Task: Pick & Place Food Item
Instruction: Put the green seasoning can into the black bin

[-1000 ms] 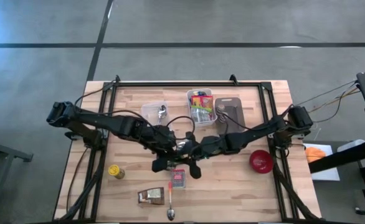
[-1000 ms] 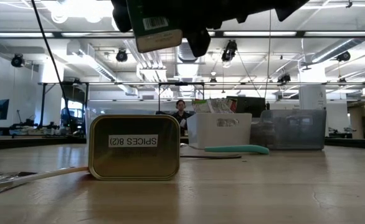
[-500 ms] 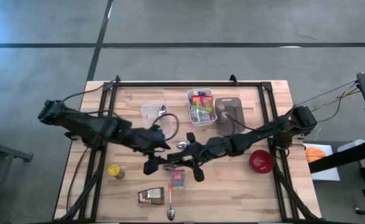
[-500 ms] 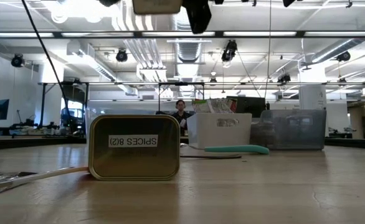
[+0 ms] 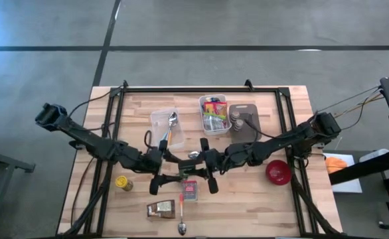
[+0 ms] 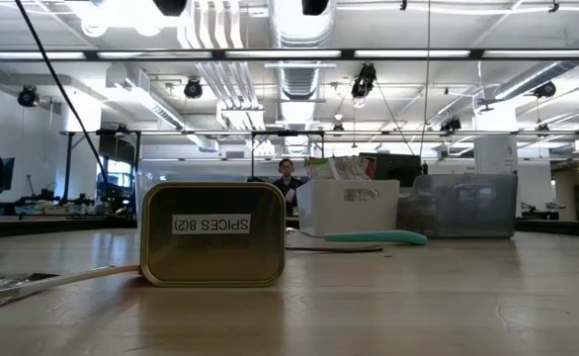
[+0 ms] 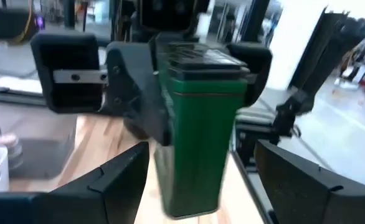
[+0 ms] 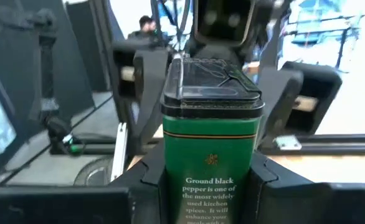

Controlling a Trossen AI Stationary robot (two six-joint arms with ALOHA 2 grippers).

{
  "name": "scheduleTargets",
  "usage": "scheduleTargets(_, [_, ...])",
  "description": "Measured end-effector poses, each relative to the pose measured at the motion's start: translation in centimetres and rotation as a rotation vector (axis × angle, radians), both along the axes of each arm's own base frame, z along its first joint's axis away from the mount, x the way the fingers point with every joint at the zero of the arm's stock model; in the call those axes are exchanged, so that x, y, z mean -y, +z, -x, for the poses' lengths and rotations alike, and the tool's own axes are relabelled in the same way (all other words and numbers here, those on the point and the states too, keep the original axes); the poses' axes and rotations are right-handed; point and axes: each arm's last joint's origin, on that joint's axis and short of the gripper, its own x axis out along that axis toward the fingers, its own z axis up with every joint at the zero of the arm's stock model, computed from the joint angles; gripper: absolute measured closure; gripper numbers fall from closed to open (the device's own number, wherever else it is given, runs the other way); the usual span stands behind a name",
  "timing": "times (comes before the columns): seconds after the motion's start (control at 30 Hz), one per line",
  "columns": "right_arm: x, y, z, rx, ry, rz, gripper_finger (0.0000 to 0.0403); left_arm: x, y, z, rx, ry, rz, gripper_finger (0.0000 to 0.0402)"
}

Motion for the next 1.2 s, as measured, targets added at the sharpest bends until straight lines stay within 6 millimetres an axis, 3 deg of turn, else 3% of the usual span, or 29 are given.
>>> scheduleTargets(0.13, [-0.2, 0.4, 0.0, 0.045, -0.003, -0.004, 0.0305, -0.3, -1.3, 0.1, 0.002, 0.047, -0.017, 0.0106])
scheduleTargets(0.5, [-0.4, 0.5, 0.1, 0.059, 0.002, -0.009, 0.0305, 0.1, -1.5, -1.2, 0.025, 0.079, -0.079, 0.0116])
scheduleTargets(0.6, [-0.5, 0.4, 0.0, 0.054, 0.003, -0.008, 0.0305, 0.2, -1.6, -1.4, 0.02, 0.075, -0.081, 0.0151])
scheduleTargets(0.8, [-0.6, 0.3, 0.1, 0.047, -0.015, -0.004, 0.0305, 0.2, -1.6, -1.3, 0.019, 0.082, -0.082, 0.0266])
scheduleTargets(0.9, [-0.6, 0.2, 0.1, 0.043, -0.017, -0.003, 0.0304, 0.2, -1.7, -1.3, 0.014, 0.08, -0.085, 0.0269])
scheduleTargets(1.2, [-0.9, -0.7, 0.5, -0.094, 0.038, 0.003, 0.0178, 0.3, -2.4, -0.6, -0.123, -0.028, 0.016, 0.0269])
